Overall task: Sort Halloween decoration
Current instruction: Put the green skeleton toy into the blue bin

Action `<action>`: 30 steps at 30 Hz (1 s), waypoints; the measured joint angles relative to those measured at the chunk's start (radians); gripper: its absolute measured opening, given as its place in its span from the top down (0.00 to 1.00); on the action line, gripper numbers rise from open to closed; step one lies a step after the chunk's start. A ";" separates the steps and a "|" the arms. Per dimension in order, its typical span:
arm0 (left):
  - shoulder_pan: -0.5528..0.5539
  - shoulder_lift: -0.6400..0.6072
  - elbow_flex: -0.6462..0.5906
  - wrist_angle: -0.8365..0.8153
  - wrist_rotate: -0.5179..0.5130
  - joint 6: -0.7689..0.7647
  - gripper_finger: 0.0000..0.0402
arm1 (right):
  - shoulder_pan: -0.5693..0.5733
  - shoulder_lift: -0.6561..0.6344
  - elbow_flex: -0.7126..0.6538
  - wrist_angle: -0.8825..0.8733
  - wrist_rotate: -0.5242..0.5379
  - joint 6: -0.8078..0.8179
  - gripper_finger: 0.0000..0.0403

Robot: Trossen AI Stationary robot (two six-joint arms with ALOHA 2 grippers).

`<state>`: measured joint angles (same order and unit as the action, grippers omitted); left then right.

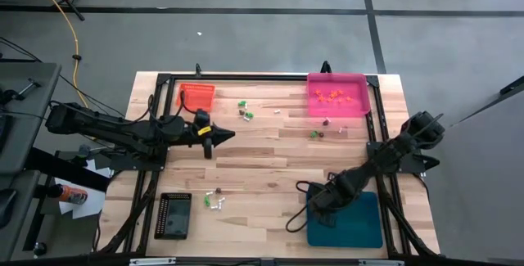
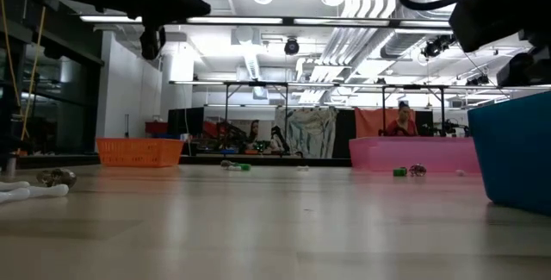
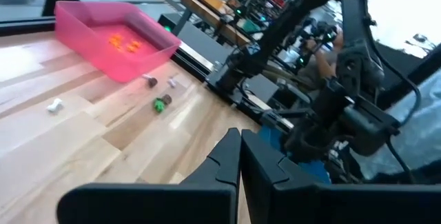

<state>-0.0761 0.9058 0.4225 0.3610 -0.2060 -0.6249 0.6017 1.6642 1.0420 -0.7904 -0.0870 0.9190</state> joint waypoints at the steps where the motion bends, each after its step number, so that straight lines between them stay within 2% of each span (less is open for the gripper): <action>1: 0.000 0.000 0.000 -0.001 0.013 0.007 1.00 | -0.002 0.000 0.000 0.002 -0.006 0.000 0.94; 6: 0.000 0.000 0.000 -0.001 0.032 0.034 1.00 | -0.007 0.000 0.000 0.006 -0.045 0.015 0.84; 11: 0.000 0.000 0.000 -0.001 0.032 0.035 1.00 | -0.006 0.000 0.000 0.005 -0.046 0.020 0.68; 16: 0.000 0.000 0.000 -0.002 0.032 0.035 1.00 | -0.007 0.000 0.020 -0.012 -0.095 -0.067 0.52; 19: 0.000 0.000 0.000 -0.006 0.032 0.035 1.00 | -0.002 -0.019 0.046 -0.043 -0.154 -0.115 0.47; 21: 0.000 0.000 0.000 -0.010 0.032 0.035 1.00 | 0.011 -0.053 0.057 -0.054 -0.151 -0.132 0.47; 24: 0.000 0.000 0.000 -0.019 0.032 0.035 1.00 | 0.032 -0.132 0.057 -0.072 -0.069 -0.106 0.47; 30: 0.000 0.000 -0.001 -0.027 0.032 0.035 1.00 | 0.053 -0.280 0.057 -0.216 0.209 0.027 0.47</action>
<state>-0.0757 0.9060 0.4217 0.3340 -0.1741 -0.5903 0.6543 1.3842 1.0987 -1.0059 0.1219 0.9463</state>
